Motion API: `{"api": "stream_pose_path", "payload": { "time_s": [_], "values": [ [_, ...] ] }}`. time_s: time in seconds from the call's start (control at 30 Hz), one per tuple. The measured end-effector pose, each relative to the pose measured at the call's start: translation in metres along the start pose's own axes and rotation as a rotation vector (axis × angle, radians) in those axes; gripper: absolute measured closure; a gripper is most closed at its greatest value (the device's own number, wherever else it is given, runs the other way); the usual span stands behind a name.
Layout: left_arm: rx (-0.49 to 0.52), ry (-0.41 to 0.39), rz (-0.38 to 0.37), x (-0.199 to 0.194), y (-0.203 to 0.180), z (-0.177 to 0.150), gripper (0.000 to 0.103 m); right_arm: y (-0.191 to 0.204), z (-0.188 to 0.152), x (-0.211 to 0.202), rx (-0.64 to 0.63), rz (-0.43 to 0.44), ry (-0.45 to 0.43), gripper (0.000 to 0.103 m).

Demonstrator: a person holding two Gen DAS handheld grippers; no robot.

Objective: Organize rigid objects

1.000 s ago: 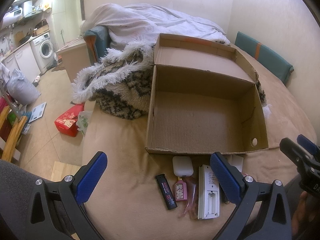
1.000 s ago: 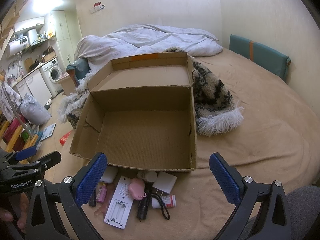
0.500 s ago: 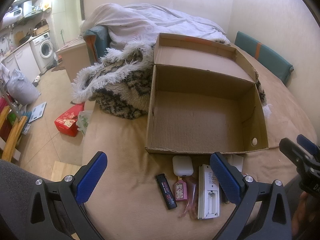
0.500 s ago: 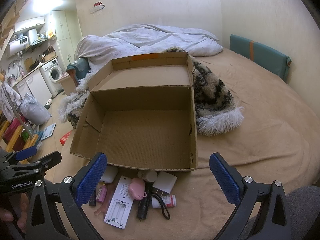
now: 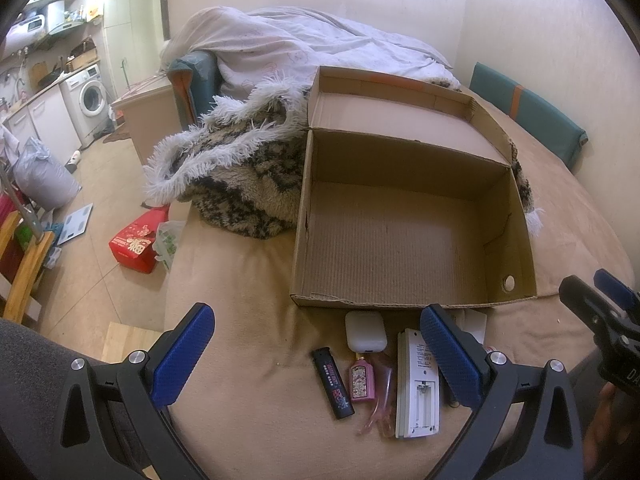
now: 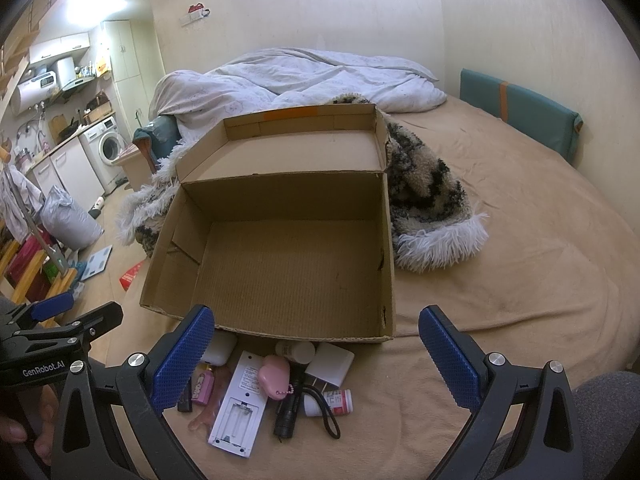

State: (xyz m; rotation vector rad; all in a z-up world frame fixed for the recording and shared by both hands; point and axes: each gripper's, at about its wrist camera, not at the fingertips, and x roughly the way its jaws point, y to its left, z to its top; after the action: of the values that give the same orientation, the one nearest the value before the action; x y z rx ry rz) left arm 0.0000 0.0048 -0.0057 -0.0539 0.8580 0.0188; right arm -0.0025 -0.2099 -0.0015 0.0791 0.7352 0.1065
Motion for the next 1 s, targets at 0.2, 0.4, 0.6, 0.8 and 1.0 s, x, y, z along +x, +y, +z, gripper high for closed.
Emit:
{"api": "stream_pose_path", "payload": {
  "time_s": [0.2,0.4,0.6,0.8,1.0],
  "values": [
    [0.0,0.0,0.0,0.001,0.0,0.0,0.0,0.0,0.0,0.0,0.0,0.0,0.0,0.0],
    [-0.001,0.001,0.001,0.002,0.001,0.0,0.0,-0.001,0.0,0.0,0.0,0.0,0.0,0.0],
    [0.005,0.008,0.0,0.007,0.004,-0.001,0.0,-0.003,0.001,0.0,0.004,0.001,0.003,0.0],
    [-0.038,0.014,0.046,0.011,0.015,-0.002,0.0,-0.005,0.0,0.004,0.031,0.023,0.035,0.0],
    [-0.096,0.092,0.084,0.025,0.032,0.0,0.0,-0.013,-0.003,0.02,0.075,0.107,0.136,0.0]
  ]
}}
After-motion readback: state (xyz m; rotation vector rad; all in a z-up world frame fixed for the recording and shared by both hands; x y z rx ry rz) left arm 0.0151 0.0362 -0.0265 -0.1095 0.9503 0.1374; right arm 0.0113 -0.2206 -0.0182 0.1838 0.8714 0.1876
